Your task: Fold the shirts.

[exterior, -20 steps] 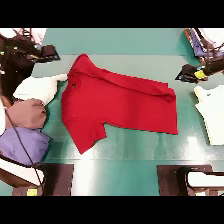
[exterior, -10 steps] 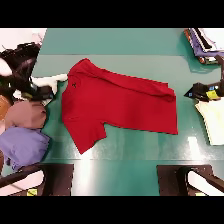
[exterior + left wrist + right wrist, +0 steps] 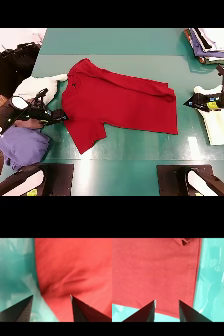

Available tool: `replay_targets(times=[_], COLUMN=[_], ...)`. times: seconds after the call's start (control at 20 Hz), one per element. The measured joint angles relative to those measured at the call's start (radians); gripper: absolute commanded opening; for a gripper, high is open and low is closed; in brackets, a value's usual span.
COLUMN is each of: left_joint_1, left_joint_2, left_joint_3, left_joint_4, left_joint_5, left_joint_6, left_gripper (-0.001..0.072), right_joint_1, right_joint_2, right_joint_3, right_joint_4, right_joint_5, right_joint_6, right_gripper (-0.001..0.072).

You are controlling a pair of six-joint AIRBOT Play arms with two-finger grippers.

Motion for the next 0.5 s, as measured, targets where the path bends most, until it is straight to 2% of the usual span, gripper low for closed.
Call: replay_targets(times=[0.05,0.15,0.2,0.3,0.35,0.4,0.45,0.5], left_joint_1=[0.000,0.000,0.001,-0.001,0.000,-0.001,-0.001,-0.001], left_joint_2=[0.000,-0.004,-0.005,-0.005,-0.003,0.001,0.006,0.014], left_joint_3=[-0.011,-0.026,-0.030,-0.032,-0.027,-0.018,-0.006,0.008], left_joint_4=[-0.019,-0.034,-0.035,-0.055,-0.060,-0.066,-0.071,-0.074], left_joint_5=[0.021,0.063,0.075,0.090,0.090,0.087,0.079,0.069], left_joint_6=[0.007,0.018,0.022,0.029,0.031,0.037,0.043,0.048], left_gripper=[0.0533,0.0161,0.0021,0.0025,0.0025,0.0025,0.0025,0.0025], right_joint_1=[0.000,-0.001,-0.006,-0.032,-0.054,-0.079,-0.110,-0.138], right_joint_2=[0.001,0.004,0.004,0.005,0.005,0.005,0.005,0.001], right_joint_3=[-0.002,-0.006,-0.011,-0.037,-0.062,-0.091,-0.130,-0.169], right_joint_4=[0.000,-0.004,-0.005,-0.008,-0.009,-0.011,-0.011,-0.010], right_joint_5=[0.003,0.010,0.017,0.028,0.037,0.040,0.043,0.048], right_joint_6=[0.000,0.000,-0.001,-0.003,-0.005,-0.008,-0.013,-0.019], right_gripper=[0.0343,0.0343,0.0343,0.0343,0.0369,0.0542,0.0582,0.0559])
